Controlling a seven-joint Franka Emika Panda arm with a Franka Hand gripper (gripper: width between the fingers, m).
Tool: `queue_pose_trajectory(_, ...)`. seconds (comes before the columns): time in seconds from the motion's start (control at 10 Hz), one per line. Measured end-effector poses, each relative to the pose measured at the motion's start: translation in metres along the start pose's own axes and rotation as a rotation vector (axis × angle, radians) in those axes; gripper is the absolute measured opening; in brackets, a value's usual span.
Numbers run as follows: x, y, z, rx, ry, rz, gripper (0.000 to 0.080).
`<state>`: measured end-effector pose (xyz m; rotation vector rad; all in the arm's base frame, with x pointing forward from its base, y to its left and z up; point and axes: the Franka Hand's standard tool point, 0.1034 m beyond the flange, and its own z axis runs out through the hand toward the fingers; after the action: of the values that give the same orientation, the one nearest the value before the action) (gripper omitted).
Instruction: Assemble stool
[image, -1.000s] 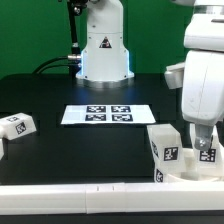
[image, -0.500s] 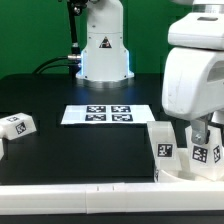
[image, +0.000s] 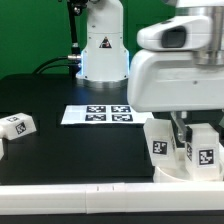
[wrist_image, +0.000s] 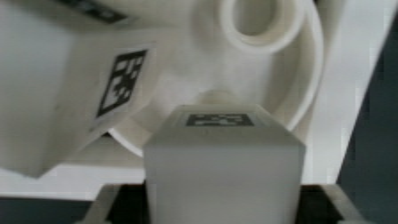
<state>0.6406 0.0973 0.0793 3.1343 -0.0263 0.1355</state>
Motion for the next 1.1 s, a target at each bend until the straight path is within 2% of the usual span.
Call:
queue_pose_trajectory(0.3,-0.0004,-0.0015,0.0001,0.008,-0.001,0.214,0.0340)
queue_pose_trajectory(0.4,0.0002,-0.0022,-0.0004,0.018,-0.003,0.361,0.0340)
queue_pose_trajectory(0.5,0.0019,-0.0031,-0.0011,0.037,0.003,0.568,0.0340)
queue_pose_trajectory(0.6,0.0008,-0.0041,0.0000,0.067,0.020,0.806,0.0340)
queue_pose_trajectory(1.0,-0.0018,-0.0094,0.0008,0.072,-0.005,1.058,0.0340)
queue_pose_trajectory(1.1,-0.0016,-0.0107,0.0007,0.087,-0.018,1.208,0.0340)
